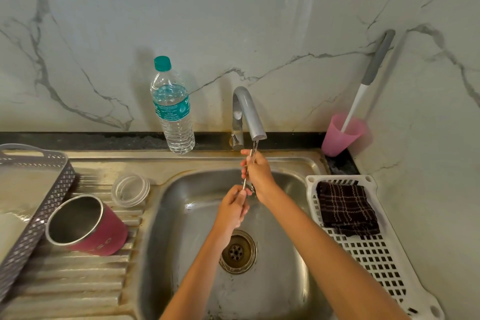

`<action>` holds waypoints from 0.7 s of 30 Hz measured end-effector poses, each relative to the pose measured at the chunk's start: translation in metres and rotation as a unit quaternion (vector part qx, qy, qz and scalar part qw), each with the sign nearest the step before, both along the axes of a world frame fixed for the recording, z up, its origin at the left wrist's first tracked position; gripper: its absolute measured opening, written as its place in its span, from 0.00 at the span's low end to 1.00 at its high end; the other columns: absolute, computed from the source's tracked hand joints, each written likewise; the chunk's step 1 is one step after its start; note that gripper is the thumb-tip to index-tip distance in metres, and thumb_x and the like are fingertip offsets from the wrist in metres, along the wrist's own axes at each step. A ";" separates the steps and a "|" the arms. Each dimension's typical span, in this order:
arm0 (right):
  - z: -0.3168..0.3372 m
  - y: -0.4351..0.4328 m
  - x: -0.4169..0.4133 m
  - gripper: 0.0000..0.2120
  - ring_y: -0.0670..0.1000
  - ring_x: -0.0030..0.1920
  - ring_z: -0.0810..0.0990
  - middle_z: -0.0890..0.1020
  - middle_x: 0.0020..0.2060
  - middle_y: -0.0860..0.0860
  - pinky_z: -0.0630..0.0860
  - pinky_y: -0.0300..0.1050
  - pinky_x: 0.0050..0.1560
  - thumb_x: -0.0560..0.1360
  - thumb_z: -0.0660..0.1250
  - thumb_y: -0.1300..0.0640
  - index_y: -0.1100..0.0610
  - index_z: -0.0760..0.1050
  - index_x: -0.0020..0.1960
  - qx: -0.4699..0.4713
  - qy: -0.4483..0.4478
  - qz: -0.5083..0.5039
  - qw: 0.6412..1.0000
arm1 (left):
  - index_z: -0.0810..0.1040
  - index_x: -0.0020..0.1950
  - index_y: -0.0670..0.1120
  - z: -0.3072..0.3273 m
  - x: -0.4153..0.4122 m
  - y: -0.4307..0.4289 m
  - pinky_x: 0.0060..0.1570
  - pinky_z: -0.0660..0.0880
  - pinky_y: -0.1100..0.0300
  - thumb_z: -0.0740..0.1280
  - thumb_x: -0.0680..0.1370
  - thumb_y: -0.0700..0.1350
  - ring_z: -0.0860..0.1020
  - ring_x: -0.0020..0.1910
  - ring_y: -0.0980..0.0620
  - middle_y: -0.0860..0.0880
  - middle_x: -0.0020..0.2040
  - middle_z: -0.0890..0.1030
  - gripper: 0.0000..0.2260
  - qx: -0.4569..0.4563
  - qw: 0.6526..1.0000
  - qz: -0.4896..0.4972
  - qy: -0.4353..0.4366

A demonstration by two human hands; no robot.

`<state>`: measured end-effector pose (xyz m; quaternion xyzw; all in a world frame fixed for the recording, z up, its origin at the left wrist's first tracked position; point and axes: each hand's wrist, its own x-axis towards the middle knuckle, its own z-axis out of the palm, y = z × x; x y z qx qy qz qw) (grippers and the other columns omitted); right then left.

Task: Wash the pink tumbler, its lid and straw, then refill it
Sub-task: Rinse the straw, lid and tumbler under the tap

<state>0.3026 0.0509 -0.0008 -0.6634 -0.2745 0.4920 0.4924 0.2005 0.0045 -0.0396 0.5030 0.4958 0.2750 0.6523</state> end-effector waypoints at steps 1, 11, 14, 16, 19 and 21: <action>0.001 0.000 0.002 0.11 0.46 0.32 0.69 0.73 0.35 0.49 0.71 0.40 0.35 0.83 0.52 0.56 0.54 0.74 0.54 0.002 -0.014 -0.003 1.000 | 0.74 0.48 0.43 -0.001 -0.001 0.000 0.19 0.55 0.66 0.55 0.85 0.50 0.59 0.20 0.58 0.49 0.28 0.67 0.14 -0.010 1.000 -0.012 0.002; 0.012 -0.005 -0.010 0.21 0.41 0.25 0.67 0.68 0.26 0.44 0.64 0.33 0.28 0.81 0.53 0.41 0.51 0.68 0.34 0.056 -0.026 -0.015 0.998 | 0.72 0.54 0.44 -0.011 0.011 -0.018 0.31 0.64 0.65 0.54 0.85 0.48 0.67 0.30 0.57 0.51 0.35 0.70 0.11 -0.055 0.995 -0.045 -0.065; 0.010 -0.017 -0.012 0.17 0.44 0.31 0.68 0.70 0.31 0.46 0.68 0.36 0.35 0.83 0.52 0.48 0.53 0.73 0.42 0.114 -0.069 0.025 0.991 | 0.73 0.53 0.48 -0.018 0.004 -0.015 0.40 0.67 0.64 0.54 0.85 0.46 0.70 0.38 0.56 0.53 0.40 0.72 0.09 -0.004 0.999 -0.027 -0.019; 0.009 -0.021 -0.009 0.13 0.44 0.33 0.68 0.71 0.32 0.47 0.68 0.38 0.37 0.83 0.53 0.54 0.57 0.74 0.47 0.151 -0.077 0.038 0.985 | 0.73 0.50 0.52 -0.018 0.001 -0.014 0.39 0.65 0.66 0.53 0.85 0.47 0.68 0.37 0.57 0.53 0.39 0.71 0.10 0.017 1.000 -0.019 -0.012; 0.014 -0.017 -0.006 0.13 0.43 0.33 0.68 0.71 0.33 0.46 0.67 0.37 0.36 0.83 0.54 0.54 0.56 0.71 0.44 0.159 -0.075 0.013 0.984 | 0.72 0.51 0.51 -0.016 0.008 -0.019 0.31 0.63 0.68 0.53 0.85 0.48 0.64 0.31 0.61 0.52 0.35 0.66 0.10 0.025 0.999 -0.030 -0.033; 0.017 -0.010 -0.005 0.15 0.42 0.32 0.68 0.71 0.33 0.46 0.67 0.36 0.35 0.83 0.54 0.51 0.55 0.70 0.41 0.127 -0.067 -0.004 0.990 | 0.71 0.48 0.50 -0.014 0.015 -0.024 0.27 0.59 0.67 0.53 0.85 0.49 0.61 0.27 0.60 0.53 0.33 0.63 0.10 0.024 0.998 -0.019 -0.046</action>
